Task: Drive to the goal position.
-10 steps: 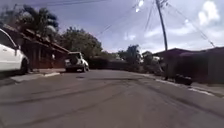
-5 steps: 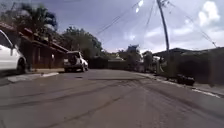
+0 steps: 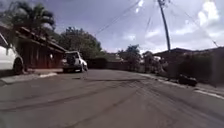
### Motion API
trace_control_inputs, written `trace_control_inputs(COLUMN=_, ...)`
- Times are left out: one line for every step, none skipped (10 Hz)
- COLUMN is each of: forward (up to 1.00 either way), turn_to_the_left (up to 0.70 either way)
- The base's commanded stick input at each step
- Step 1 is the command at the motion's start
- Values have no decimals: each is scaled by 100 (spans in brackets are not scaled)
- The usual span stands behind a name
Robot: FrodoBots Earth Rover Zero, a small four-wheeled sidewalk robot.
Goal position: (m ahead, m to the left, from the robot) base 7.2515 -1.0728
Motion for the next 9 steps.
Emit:
trace_control_inputs(forward=45, turn_to_the_left=0)
trace_control_inputs(forward=45, turn_to_the_left=0)
trace_control_inputs(forward=45, turn_to_the_left=0)
trace_control_inputs(forward=45, turn_to_the_left=0)
trace_control_inputs(forward=45, turn_to_the_left=0)
trace_control_inputs(forward=45, turn_to_the_left=0)
trace_control_inputs(forward=45, turn_to_the_left=0)
trace_control_inputs(forward=45, turn_to_the_left=0)
trace_control_inputs(forward=45, turn_to_the_left=0)
